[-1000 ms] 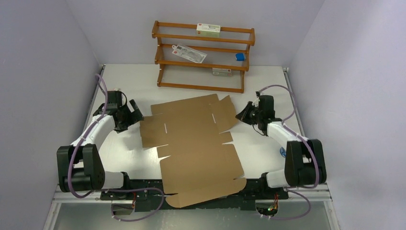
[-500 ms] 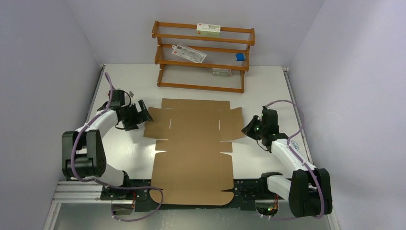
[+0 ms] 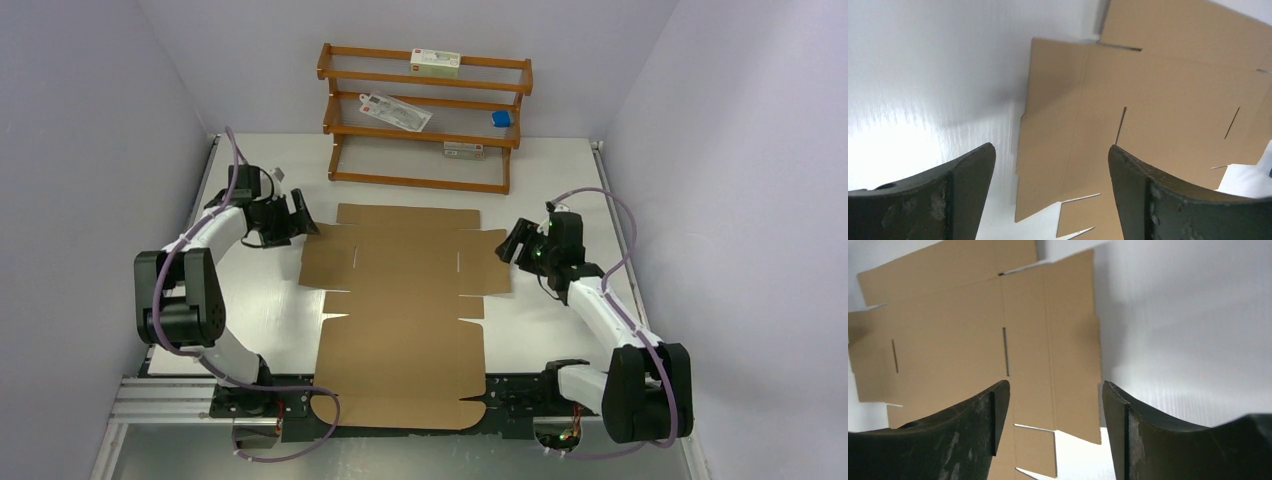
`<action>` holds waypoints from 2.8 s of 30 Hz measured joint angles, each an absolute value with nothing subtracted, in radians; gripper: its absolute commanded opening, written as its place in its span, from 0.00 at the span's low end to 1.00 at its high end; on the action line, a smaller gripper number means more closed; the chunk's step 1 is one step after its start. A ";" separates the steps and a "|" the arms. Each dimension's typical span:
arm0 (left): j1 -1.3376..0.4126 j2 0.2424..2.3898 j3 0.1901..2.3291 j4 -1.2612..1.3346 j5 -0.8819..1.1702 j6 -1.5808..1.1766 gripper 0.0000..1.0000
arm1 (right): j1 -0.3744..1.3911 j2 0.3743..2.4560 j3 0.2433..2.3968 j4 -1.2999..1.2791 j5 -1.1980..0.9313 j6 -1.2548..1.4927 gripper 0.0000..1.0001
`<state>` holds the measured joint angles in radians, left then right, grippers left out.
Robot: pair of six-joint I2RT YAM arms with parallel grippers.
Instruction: Fold the paper box
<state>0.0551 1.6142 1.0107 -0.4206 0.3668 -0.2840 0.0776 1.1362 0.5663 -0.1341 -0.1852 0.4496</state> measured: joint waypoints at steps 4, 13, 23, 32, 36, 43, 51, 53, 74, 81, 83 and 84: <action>0.006 1.651 1.101 -0.436 0.359 -0.263 0.87 | 0.078 1.179 0.596 -0.094 -0.256 0.409 0.82; -0.088 1.836 1.353 -0.460 0.366 -0.246 0.86 | 0.092 1.386 0.770 -0.022 -0.326 0.387 0.84; -0.108 2.033 1.496 -0.503 0.397 -0.219 0.83 | 0.100 1.712 0.956 0.070 -0.353 0.400 0.84; -0.109 2.086 1.507 -0.499 0.456 -0.196 0.80 | 0.107 1.893 1.033 0.135 -0.415 0.441 0.83; -0.109 2.092 1.506 -0.491 0.479 -0.192 0.78 | 0.108 1.915 1.045 0.160 -0.433 0.457 0.81; -0.109 2.114 1.505 -0.476 0.508 -0.187 0.62 | 0.108 1.942 1.045 0.212 -0.466 0.488 0.69; -0.107 2.116 1.493 -0.458 0.533 -0.186 0.40 | 0.110 1.956 1.045 0.222 -0.486 0.501 0.57; -0.105 2.116 1.489 -0.452 0.532 -0.186 0.36 | 0.111 1.958 1.045 0.223 -0.482 0.500 0.52; -0.222 1.973 1.412 -0.428 0.331 -0.180 0.17 | 0.285 1.825 1.067 0.047 -0.143 0.387 0.16; -0.318 1.878 1.355 -0.392 0.150 -0.195 0.17 | 0.401 1.813 1.094 -0.043 0.130 0.337 0.12; -0.341 1.851 1.335 -0.378 0.104 -0.203 0.18 | 0.422 1.813 1.101 -0.060 0.187 0.328 0.11; -0.353 1.835 1.320 -0.366 0.078 -0.210 0.18 | 0.433 1.813 1.108 -0.070 0.216 0.324 0.10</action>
<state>-0.3527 1.8347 1.3197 -0.3660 0.0776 -0.2096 0.4328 1.8126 1.1076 -0.0704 0.2157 0.3244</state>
